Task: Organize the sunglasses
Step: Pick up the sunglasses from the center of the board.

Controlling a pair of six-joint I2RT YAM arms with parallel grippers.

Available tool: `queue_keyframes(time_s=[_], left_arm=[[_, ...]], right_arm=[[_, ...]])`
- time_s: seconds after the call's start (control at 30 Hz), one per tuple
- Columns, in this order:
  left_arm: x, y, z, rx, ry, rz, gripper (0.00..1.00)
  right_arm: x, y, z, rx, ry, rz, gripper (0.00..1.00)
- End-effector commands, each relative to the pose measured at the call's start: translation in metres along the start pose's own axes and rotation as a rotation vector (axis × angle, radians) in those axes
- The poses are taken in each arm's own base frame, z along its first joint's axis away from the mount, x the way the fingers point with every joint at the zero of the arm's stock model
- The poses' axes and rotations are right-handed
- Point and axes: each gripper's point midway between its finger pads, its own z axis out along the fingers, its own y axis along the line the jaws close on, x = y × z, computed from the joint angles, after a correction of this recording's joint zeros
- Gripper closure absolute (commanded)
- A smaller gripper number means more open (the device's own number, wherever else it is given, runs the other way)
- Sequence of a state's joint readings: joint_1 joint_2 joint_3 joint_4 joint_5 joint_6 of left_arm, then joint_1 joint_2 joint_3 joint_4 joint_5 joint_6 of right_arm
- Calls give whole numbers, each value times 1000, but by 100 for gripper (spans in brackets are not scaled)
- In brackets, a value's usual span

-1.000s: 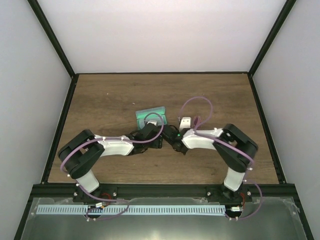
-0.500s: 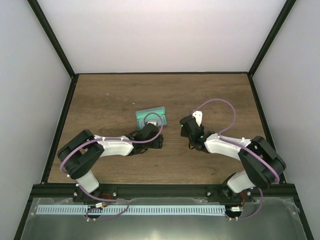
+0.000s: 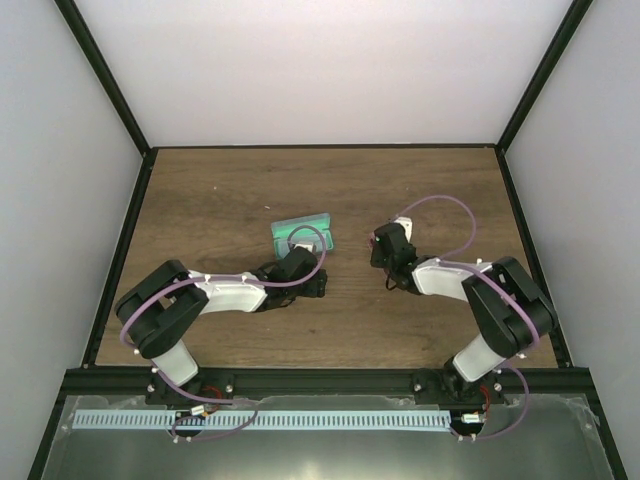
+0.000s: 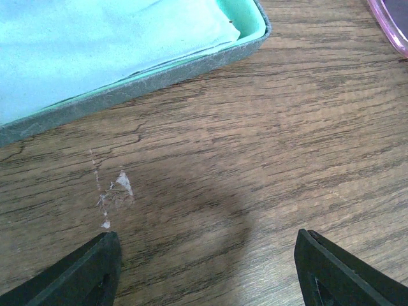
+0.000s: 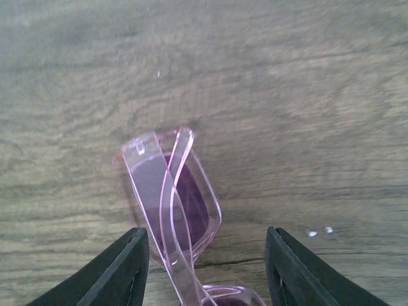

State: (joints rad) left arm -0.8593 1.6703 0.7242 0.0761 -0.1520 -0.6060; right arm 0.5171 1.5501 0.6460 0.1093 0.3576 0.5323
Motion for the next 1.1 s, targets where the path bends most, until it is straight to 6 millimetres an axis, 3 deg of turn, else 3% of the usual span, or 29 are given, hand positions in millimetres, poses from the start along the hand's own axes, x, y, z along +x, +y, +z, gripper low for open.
queue_keyframes(time_s=[0.0,0.27,0.6,0.87,0.97,1.07], left_arm=[[8,4,0,-9,16,0,23],[6,1,-2,6,9,-5,23],[5,0,-1,6,9,-17,23],[-2,0,-9,13,-20,-32,23],[-10,-3,-20,32,-58,-35,23],[-19,-3,-32,27,-89,-33,23]], right_arm=[[-3,15,11,-53,15,-29,49],[6,11,14,-40,42,-16,69],[13,12,5,-70,47,-2,84],[16,11,9,-42,53,-12,86],[18,9,12,-23,60,-18,76],[20,7,14,-12,64,-18,74]])
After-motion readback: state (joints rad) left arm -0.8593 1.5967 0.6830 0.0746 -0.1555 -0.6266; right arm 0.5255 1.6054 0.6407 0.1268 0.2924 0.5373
